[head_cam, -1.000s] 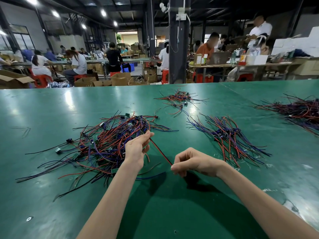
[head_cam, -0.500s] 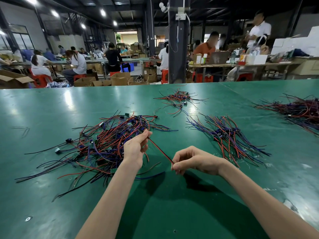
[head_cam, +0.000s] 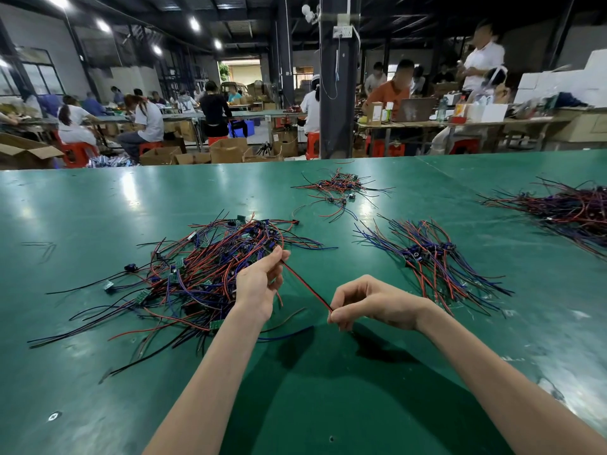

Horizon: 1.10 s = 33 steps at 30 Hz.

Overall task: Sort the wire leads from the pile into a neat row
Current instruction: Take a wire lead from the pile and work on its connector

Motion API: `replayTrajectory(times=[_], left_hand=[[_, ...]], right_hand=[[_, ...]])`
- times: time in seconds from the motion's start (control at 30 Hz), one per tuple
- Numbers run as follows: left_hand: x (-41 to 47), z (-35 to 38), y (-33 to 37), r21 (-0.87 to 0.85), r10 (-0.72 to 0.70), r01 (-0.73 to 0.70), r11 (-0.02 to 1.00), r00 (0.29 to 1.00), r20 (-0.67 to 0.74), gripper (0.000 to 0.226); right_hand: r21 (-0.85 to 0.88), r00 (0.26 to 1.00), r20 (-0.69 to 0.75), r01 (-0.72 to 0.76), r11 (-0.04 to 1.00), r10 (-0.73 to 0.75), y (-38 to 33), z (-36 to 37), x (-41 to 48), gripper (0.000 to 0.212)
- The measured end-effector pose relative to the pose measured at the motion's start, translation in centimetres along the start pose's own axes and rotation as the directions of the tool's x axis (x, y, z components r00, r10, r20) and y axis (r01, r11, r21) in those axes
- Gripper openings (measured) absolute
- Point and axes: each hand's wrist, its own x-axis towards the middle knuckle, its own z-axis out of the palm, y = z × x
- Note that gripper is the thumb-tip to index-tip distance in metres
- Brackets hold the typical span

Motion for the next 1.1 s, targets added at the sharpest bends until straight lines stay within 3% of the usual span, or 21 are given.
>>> replayTrajectory(times=[0.23, 0.3, 0.4, 0.47, 0.53, 0.67, 0.8, 1.1], left_hand=[[0.1, -0.1, 0.3, -0.034, -0.008, 0.008, 0.999, 1.000, -0.002, 0.018], [0.0, 0.0, 0.3, -0.061, -0.014, 0.015, 0.998, 1.000, 0.008, 0.018], [-0.3, 0.3, 0.4, -0.085, -0.030, 0.032, 0.996, 0.999, 0.025, 0.014], [-0.7, 0.5, 0.4, -0.060, -0.032, 0.035, 0.998, 0.998, 0.047, 0.013], [-1.3, 1.0, 0.1, 0.028, -0.020, 0.017, 0.999, 0.996, 0.085, 0.012], [-2.6, 2.2, -1.4, 0.236, 0.005, -0.048, 0.971, 0.984, 0.179, 0.021], [-3.6, 2.8, -2.8, 0.328, 0.018, -0.115, 0.938, 0.958, 0.286, 0.018], [-3.4, 2.7, -2.5, 0.290, 0.091, -0.164, 0.943, 0.964, 0.248, 0.017]], right_hand=[[0.000, 0.999, -0.019, -0.030, 1.000, 0.030, 0.2, -0.1, 0.0, 0.002], [0.007, 0.997, 0.025, -0.077, 0.997, 0.076, 0.1, -0.4, -0.1, 0.019], [0.131, 0.981, 0.158, -0.134, 0.982, 0.113, -0.1, -1.2, -0.3, 0.068], [0.200, 0.983, 0.148, -0.137, 0.970, 0.109, -0.1, -1.6, -0.4, 0.084], [0.220, 0.994, 0.015, -0.112, 0.969, 0.112, -0.1, -1.7, -0.1, 0.078], [0.195, 0.965, -0.255, -0.016, 0.981, 0.066, 0.7, -0.6, 0.8, 0.037], [0.124, 0.934, -0.358, 0.021, 0.992, 0.025, 1.0, 0.7, 1.2, 0.014], [0.085, 0.916, -0.399, 0.081, 0.993, -0.040, 0.8, 0.6, 1.5, 0.014]])
